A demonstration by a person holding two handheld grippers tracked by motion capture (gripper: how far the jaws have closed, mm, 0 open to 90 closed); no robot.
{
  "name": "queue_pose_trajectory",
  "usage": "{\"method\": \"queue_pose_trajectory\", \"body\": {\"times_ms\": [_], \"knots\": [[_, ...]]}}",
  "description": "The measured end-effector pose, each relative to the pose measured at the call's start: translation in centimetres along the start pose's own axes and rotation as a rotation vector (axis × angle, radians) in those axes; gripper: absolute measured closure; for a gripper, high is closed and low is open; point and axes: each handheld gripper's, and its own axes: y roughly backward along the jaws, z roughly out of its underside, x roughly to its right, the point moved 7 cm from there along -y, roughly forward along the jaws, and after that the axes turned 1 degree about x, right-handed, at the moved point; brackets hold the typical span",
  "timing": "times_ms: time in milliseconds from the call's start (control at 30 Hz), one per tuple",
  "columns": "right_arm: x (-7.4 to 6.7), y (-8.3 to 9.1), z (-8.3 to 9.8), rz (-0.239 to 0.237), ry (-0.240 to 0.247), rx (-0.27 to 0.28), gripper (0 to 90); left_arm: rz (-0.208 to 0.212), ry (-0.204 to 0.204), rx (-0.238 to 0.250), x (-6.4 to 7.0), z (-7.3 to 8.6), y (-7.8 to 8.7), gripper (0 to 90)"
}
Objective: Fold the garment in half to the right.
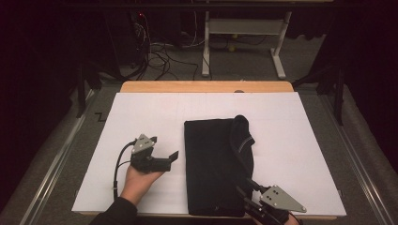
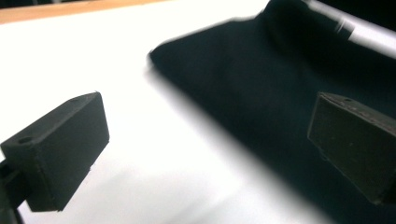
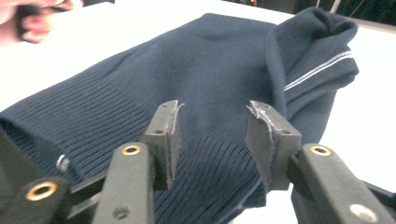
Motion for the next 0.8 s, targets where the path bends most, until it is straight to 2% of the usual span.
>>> {"method": "queue_pose_trajectory", "body": {"times_ms": [67, 167, 233, 333, 400, 567, 667, 733, 800], "knots": [[0.2, -0.1, -0.4, 0.003, -0.018, 0.008, 60.2, -0.018, 0.002, 0.008, -0.7, 0.9, 1.1, 0.0], [0.5, -0.5, -0.9, 0.009, -0.017, 0.0, 65.1, -0.027, 0.008, 0.02, -1.3, 1.4, 1.9, 0.0], [0.6, -1.0, -1.4, 0.01, -0.016, -0.007, 70.2, -0.023, 0.016, 0.031, -1.6, 1.6, 2.2, 0.0], [1.0, -2.7, -2.7, 0.024, 0.015, -0.034, 82.8, -0.012, 0.021, 0.035, -1.6, 1.9, 2.1, 0.0], [1.3, -4.4, -4.0, 0.031, 0.032, -0.078, 90.0, -0.008, 0.019, 0.037, -1.7, 1.8, 2.1, 0.0], [2.1, -8.8, -6.3, 0.07, 0.067, -0.206, 90.0, -0.001, 0.041, 0.058, -2.1, 1.7, 2.4, 0.0], [2.6, -11.1, -6.6, 0.1, 0.091, -0.288, 90.0, 0.0, 0.041, 0.054, -2.3, 1.9, 2.4, 0.0], [3.2, -12.1, -6.4, 0.125, 0.102, -0.324, 90.0, 0.004, 0.05, 0.053, -2.5, 2.0, 2.5, 0.0], [4.5, -12.6, -5.9, 0.162, 0.083, -0.347, 90.0, 0.011, 0.063, 0.059, -2.7, 2.1, 2.8, 0.0]]}}
